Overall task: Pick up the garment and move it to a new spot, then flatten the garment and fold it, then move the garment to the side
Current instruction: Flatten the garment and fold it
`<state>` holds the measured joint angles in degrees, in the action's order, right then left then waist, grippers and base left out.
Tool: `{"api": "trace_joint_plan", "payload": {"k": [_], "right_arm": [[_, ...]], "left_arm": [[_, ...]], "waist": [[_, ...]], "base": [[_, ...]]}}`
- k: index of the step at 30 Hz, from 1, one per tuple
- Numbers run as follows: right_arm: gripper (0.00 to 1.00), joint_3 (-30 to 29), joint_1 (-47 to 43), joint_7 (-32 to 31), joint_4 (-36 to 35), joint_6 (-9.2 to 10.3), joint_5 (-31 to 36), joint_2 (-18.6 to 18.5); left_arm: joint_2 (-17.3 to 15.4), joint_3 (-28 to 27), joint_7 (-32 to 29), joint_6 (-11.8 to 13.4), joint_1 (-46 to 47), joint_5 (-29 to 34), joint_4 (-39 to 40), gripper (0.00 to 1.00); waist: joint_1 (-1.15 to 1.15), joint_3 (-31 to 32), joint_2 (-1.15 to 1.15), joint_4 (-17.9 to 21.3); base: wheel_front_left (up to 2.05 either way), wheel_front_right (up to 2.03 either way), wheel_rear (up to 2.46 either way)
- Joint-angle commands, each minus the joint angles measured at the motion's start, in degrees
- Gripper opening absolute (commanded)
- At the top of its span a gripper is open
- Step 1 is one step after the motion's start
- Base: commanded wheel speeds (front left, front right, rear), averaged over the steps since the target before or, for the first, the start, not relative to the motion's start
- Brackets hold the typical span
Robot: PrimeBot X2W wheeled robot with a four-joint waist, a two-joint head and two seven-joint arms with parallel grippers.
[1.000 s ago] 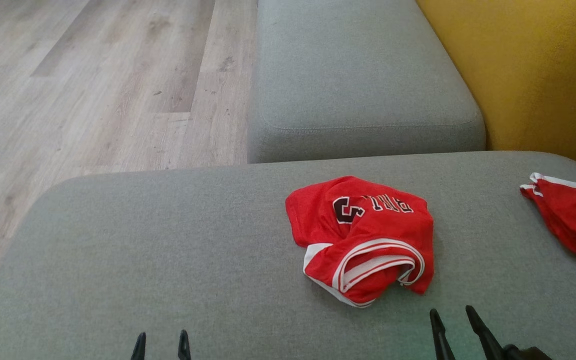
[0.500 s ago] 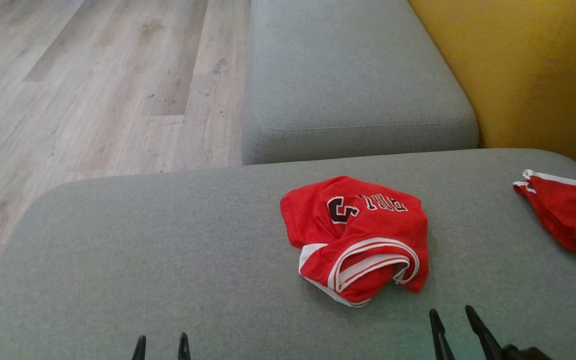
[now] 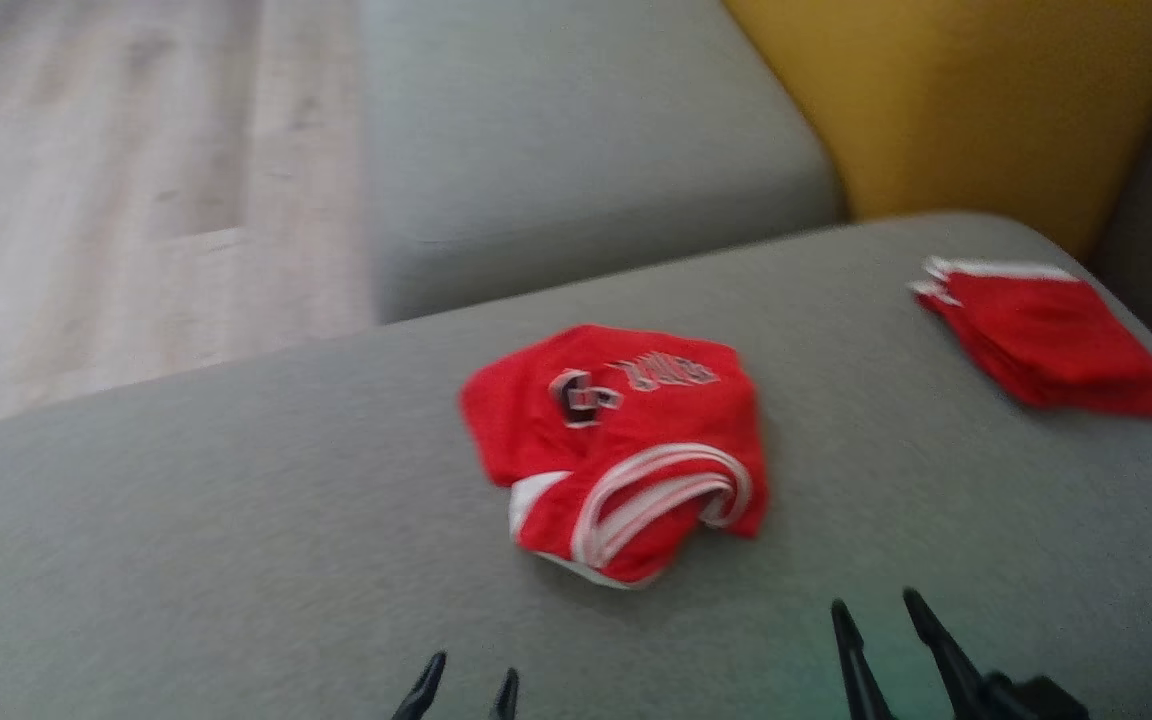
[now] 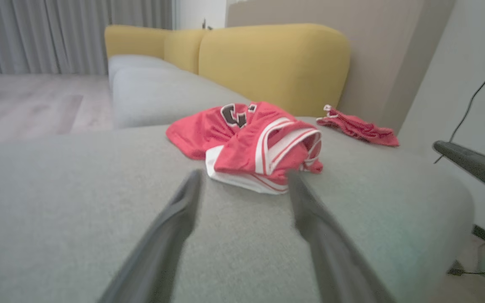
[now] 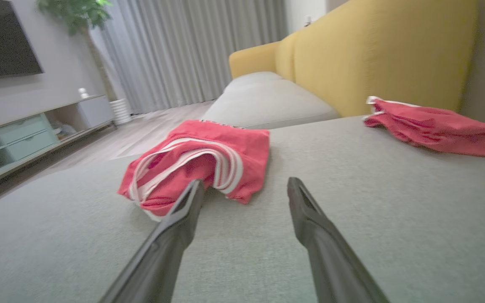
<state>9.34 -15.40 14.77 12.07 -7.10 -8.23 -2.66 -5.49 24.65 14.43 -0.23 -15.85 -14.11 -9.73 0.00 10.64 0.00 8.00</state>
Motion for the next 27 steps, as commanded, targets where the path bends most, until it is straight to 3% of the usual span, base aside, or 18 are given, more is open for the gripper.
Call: {"api": "trace_joint_plan", "payload": {"k": [1,8,16,18,22,27], "right_arm": [[1.0,2.08,4.86,0.23,-2.44,-0.39,0.47,-1.25],[1.0,3.53,7.22,0.23,-4.11,-0.39,-0.09,-2.29],[1.0,4.24,8.57,0.23,-4.41,-0.39,-0.67,-2.54],[1.0,4.68,9.12,0.23,-4.34,-0.39,-0.79,-2.4],[1.0,5.11,10.45,0.23,-4.48,-0.39,-1.19,-1.88],[1.0,5.27,11.45,0.23,-4.27,-0.39,-1.47,-1.27]], "left_arm": [[2.61,4.19,0.57,-1.91,5.47,-1.44,-2.03,1.0],[2.61,16.69,0.57,-4.19,18.63,-10.58,-12.93,1.0],[2.61,25.75,0.43,-3.81,30.82,-22.01,-22.25,1.0],[2.61,27.25,0.45,-1.84,34.33,-23.8,-24.65,1.0],[2.61,28.44,0.48,4.51,40.74,-26.54,-30.37,1.0],[2.61,30.56,0.41,8.92,47.1,-29.27,-36.55,1.0]], "waist": [[0.0,-3.39,0.0,6.14],[0.0,-8.67,0.0,14.62],[0.0,-12.93,0.0,20.06],[0.0,-13.92,0.0,21.07],[0.0,-16.36,0.0,22.0],[0.0,-18.28,0.0,22.01]], "base": [[0.0,0.0,0.0],[0.0,0.0,0.0],[0.0,0.0,0.0],[0.0,0.0,0.0],[0.0,0.0,0.0],[0.0,0.0,0.0]]}}
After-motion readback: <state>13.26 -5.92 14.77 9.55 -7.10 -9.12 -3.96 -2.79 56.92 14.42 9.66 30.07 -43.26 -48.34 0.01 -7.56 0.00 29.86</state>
